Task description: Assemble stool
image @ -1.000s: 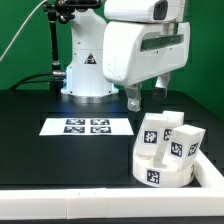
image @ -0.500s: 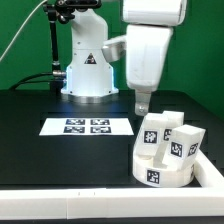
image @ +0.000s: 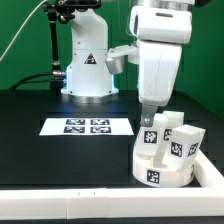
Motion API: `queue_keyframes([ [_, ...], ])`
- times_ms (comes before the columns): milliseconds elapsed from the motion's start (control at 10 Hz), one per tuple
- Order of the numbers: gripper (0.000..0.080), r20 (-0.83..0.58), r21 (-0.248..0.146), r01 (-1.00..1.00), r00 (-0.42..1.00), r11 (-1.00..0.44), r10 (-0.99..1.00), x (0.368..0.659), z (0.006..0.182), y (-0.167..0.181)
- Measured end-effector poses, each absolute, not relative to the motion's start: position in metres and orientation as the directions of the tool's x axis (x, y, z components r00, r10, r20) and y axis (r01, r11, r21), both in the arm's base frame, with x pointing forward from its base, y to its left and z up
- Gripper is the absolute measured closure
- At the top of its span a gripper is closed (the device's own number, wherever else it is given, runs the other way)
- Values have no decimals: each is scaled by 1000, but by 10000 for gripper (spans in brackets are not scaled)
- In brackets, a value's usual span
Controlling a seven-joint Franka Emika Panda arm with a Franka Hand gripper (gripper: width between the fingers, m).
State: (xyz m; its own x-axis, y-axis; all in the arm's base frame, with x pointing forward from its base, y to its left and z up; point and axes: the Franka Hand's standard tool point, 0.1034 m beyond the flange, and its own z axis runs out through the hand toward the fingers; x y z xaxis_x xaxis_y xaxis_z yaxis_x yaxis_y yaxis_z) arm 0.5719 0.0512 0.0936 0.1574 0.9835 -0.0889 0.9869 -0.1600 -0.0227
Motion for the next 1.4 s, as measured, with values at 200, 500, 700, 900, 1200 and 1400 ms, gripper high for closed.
queue_keyframes([
  [200,275,-96,-23,986,164,-167,982,571,92,52],
  [500,465,-100,-23,984,172,-175,980,571,92,51],
  [700,465,-100,-21,982,185,-188,978,571,92,50],
  [900,465,-101,-14,966,256,-259,961,571,92,50],
  [1200,464,-101,9,882,469,-470,878,571,92,50],
  [1400,463,-99,21,811,584,-585,806,571,91,50],
])
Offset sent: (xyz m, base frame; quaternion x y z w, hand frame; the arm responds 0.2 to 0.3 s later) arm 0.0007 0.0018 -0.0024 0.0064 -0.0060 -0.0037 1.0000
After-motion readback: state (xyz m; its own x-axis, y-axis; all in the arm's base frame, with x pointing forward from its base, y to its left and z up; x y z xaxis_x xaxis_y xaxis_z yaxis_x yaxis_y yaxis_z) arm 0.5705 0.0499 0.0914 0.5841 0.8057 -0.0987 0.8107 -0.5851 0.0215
